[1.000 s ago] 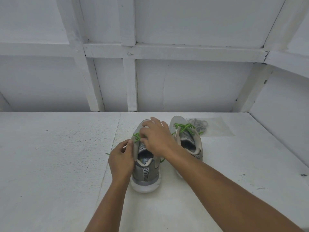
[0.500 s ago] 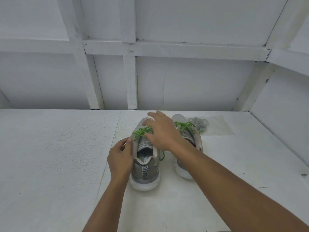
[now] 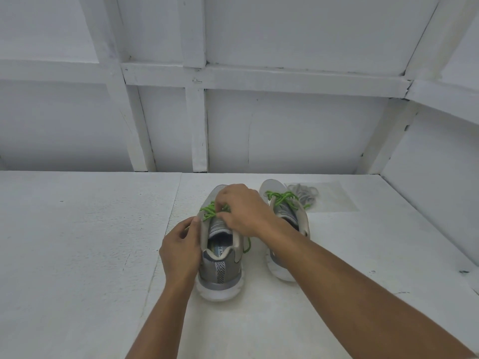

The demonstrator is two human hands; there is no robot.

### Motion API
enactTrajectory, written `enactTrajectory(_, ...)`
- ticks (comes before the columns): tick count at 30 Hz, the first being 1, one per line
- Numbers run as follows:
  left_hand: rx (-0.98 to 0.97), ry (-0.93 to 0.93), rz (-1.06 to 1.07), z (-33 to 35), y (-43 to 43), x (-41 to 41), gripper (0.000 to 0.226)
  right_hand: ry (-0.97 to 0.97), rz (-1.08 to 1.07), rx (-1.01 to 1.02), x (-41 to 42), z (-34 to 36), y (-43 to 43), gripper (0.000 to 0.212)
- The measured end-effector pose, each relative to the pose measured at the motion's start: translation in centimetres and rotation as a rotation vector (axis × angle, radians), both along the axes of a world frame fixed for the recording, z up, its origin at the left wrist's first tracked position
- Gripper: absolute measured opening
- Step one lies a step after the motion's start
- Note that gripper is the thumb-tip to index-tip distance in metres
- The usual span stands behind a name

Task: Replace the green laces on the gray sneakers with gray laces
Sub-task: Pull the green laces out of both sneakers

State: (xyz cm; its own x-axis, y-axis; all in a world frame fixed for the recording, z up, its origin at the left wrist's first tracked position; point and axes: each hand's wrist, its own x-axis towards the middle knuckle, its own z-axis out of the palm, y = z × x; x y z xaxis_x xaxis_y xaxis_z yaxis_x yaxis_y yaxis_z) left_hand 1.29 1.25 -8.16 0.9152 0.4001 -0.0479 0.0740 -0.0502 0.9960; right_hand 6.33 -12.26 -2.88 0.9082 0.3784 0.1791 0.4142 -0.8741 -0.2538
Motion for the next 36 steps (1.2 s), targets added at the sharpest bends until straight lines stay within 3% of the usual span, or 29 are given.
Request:
enactTrajectory(8, 0.013, 0.011, 0.009, -0.1, 0.2, 0.1, 0.014, -0.221, -0.248, 0.189, 1.7, 2.3, -2.8, 0.009)
enactTrajectory(16, -0.021, 0.010, -0.004, 0.1, 0.1, -0.1, 0.013, -0.176, -0.406, 0.242, 1.9, 2.5, -3.8, 0.011)
enactTrajectory(20, -0.006, 0.014, -0.016, -0.1, 0.1, 0.2, 0.017, -0.069, -0.399, 0.222, 1.3, 1.8, -3.5, 0.029)
enactTrajectory(25, 0.083, -0.003, -0.028, 0.7, -0.2, 0.5, 0.016, -0.069, -0.369, 0.286, -0.1, 2.1, -3.1, 0.016)
enactTrajectory(27, 0.143, -0.017, -0.037, 1.0, -0.3, 0.9, 0.019, 0.004, -0.360, 0.323, -1.2, 2.2, -2.8, 0.014)
enactTrajectory(32, 0.451, -0.149, -0.143, 2.2, -0.5, 2.1, 0.024, 0.267, -0.403, 0.299, -3.8, -0.6, -1.6, 0.034)
enactTrajectory(36, 0.884, -0.280, -0.412, 3.1, -0.5, 3.1, 0.020, 0.255, -0.480, 0.383, -4.9, -2.6, -1.0, 0.035)
